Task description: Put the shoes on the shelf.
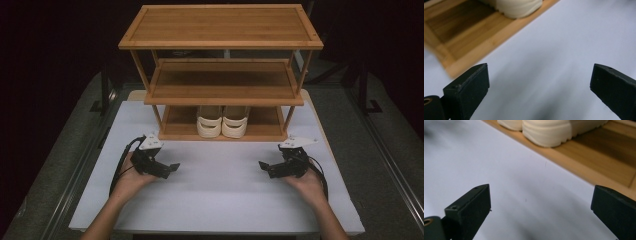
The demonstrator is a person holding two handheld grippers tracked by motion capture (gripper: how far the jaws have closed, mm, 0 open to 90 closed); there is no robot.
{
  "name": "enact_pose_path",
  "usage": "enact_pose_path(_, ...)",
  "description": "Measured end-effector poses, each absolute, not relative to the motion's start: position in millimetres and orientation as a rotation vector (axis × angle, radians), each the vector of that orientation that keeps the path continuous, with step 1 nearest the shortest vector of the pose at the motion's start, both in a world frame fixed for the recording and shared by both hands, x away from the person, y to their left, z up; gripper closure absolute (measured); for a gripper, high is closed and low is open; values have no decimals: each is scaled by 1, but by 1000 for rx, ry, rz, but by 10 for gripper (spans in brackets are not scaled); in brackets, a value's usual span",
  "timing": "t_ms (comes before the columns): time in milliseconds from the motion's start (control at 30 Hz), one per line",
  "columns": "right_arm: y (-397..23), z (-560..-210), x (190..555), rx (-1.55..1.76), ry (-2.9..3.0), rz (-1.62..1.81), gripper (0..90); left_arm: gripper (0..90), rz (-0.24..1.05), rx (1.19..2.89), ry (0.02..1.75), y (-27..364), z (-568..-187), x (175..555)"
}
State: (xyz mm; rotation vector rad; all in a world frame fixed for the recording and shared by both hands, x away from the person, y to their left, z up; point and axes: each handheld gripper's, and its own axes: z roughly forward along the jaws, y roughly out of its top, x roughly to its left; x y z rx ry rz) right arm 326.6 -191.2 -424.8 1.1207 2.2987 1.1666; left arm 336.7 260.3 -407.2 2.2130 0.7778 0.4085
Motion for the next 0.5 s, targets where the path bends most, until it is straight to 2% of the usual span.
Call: enact_pose_path(500, -233, -446, 280, 1212, 2299, 1060, 24, 20, 422, 2251, 831, 307, -430, 289)
